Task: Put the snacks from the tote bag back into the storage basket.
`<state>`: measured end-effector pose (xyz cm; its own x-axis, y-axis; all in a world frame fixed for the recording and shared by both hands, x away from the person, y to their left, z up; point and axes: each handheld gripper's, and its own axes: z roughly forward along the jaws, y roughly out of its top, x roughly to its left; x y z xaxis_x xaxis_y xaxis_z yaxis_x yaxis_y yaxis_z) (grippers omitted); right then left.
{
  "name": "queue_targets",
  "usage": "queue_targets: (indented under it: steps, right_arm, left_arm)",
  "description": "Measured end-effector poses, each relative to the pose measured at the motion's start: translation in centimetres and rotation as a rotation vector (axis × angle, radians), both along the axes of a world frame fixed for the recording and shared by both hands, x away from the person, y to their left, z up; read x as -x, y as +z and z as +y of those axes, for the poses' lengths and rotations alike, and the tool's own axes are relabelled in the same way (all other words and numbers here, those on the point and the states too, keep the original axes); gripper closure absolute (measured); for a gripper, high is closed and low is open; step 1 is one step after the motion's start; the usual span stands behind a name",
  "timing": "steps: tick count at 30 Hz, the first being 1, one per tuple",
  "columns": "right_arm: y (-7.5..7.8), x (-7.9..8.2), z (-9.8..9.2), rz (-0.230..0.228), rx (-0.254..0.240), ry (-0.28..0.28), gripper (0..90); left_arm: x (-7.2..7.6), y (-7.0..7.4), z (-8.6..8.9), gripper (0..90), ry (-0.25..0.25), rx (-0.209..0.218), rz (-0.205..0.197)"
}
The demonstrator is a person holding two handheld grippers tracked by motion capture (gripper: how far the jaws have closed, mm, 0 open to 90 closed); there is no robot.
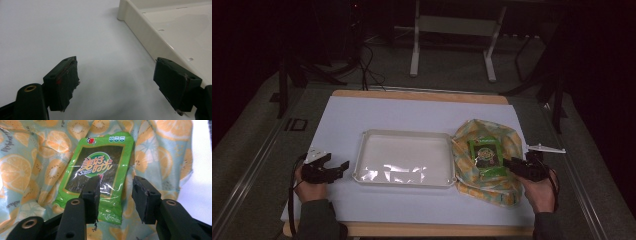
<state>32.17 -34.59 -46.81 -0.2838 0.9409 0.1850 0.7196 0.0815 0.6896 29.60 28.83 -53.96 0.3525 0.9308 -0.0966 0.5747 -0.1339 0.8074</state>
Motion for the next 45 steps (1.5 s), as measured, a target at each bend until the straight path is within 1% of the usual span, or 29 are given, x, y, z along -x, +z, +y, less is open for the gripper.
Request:
queue_targets:
  steps: [2, 3, 4, 9, 13, 16, 20, 23, 28, 31, 36, 41, 43, 45]
  right_arm:
    - [-0.1, -0.1, 0.0, 0.004, -0.001, 0.001, 57.3]
    - [-0.5, -0.4, 0.1, 0.02, -0.006, 0.005, 56.8]
    - [-0.6, -0.4, 0.1, 0.026, -0.008, 0.007, 56.5]
    - [-1.1, -0.9, 0.1, 0.045, -0.025, 0.002, 55.6]
    - [-1.5, -1.3, 0.1, 0.059, -0.027, 0.002, 54.3]
    - [-1.7, -1.6, 0.1, 0.084, -0.043, 0.004, 53.1]
    - [-1.9, -2.0, 0.1, 0.104, -0.054, 0.003, 50.6]
    - [-2.1, -2.3, 0.0, 0.122, -0.084, -0.002, 49.1]
    - [-2.3, -2.9, 0.2, 0.149, -0.09, -0.001, 44.6]
    - [-2.5, -3.5, 0.4, 0.169, -0.087, 0.0, 42.9]
    - [-2.9, -4.8, 0.6, 0.213, -0.101, -0.004, 42.0]
    - [-3.7, -5.8, 0.6, 0.259, -0.135, -0.003, 42.5]
    - [-4.0, -6.0, 0.6, 0.271, -0.163, 0.001, 43.8]
    - [-4.3, -6.1, 0.5, 0.279, -0.201, 0.019, 45.6]
  left_arm:
    - [0.0, 0.0, 0.0, 20.3, -0.001, 0.0, 0.001]
    - [0.0, 0.0, 0.0, 20.3, 0.0, 0.0, 0.001]
    - [0.0, 0.0, 0.0, 20.3, -0.001, 0.001, 0.001]
    - [0.0, 0.0, 0.0, 20.3, -0.003, 0.0, 0.001]
    - [0.0, 0.0, 0.0, 20.3, -0.003, 0.0, 0.002]
    - [0.0, 0.0, 0.0, 20.3, -0.003, -0.001, 0.002]
    - [0.0, 0.0, 0.0, 20.3, -0.003, -0.001, 0.002]
    - [0.0, 0.0, 0.0, 20.3, -0.004, 0.001, 0.003]
    - [0.0, 0.0, 0.0, 20.3, -0.004, 0.001, 0.003]
    - [0.0, 0.0, 0.0, 20.3, -0.003, -0.001, 0.003]
    - [0.0, 0.0, 0.0, 20.3, -0.004, 0.002, 0.003]
    - [-0.1, 0.0, 0.0, 20.3, -0.005, 0.002, 0.003]
    - [-0.1, 0.0, 0.0, 20.3, -0.005, 0.002, 0.004]
    - [-0.1, 0.0, 0.0, 20.3, -0.005, 0.002, 0.004]
